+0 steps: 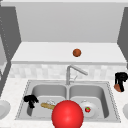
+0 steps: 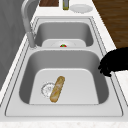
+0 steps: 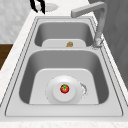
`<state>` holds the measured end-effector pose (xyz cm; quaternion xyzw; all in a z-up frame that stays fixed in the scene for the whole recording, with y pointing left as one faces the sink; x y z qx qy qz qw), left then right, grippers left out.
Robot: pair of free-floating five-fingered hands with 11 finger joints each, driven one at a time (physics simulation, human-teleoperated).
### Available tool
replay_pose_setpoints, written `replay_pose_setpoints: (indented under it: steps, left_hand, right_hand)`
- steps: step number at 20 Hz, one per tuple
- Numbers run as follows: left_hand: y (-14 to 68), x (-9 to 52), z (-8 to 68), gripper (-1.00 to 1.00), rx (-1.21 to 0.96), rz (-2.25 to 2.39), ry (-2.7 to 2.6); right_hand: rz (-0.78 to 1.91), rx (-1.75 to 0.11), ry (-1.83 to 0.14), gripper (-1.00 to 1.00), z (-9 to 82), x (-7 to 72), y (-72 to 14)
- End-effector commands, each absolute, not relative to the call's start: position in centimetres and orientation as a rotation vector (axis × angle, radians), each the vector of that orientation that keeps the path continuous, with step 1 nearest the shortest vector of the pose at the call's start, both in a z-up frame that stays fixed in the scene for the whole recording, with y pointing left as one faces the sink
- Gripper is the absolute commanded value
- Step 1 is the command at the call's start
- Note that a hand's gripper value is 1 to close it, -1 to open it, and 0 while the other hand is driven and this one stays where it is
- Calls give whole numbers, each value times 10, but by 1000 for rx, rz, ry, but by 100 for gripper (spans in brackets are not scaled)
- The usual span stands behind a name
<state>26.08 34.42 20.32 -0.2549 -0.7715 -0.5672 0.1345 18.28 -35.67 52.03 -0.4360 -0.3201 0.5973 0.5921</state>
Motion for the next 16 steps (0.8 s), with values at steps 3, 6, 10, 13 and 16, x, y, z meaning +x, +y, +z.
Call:
replay_pose_setpoints:
  steps: [3,6,10,13,16]
  left_hand:
    - [344,261,203,0,-739,-1644,-2236]
    - [344,261,203,0,-739,-1644,-2236]
    - [344,261,203,0,-739,-1644,-2236]
    - [344,261,203,0,-739,-1644,-2236]
    - [344,261,203,0,-739,-1644,-2236]
  right_hand:
    - [1363,-1020,-727,100,481,171,-367]
    - [1370,-1009,-734,100,463,170,-379]
    - [1379,-995,-749,100,436,169,-396]
    - [1380,-989,-754,100,416,168,-411]
    - [1376,-979,-758,100,396,168,-429]
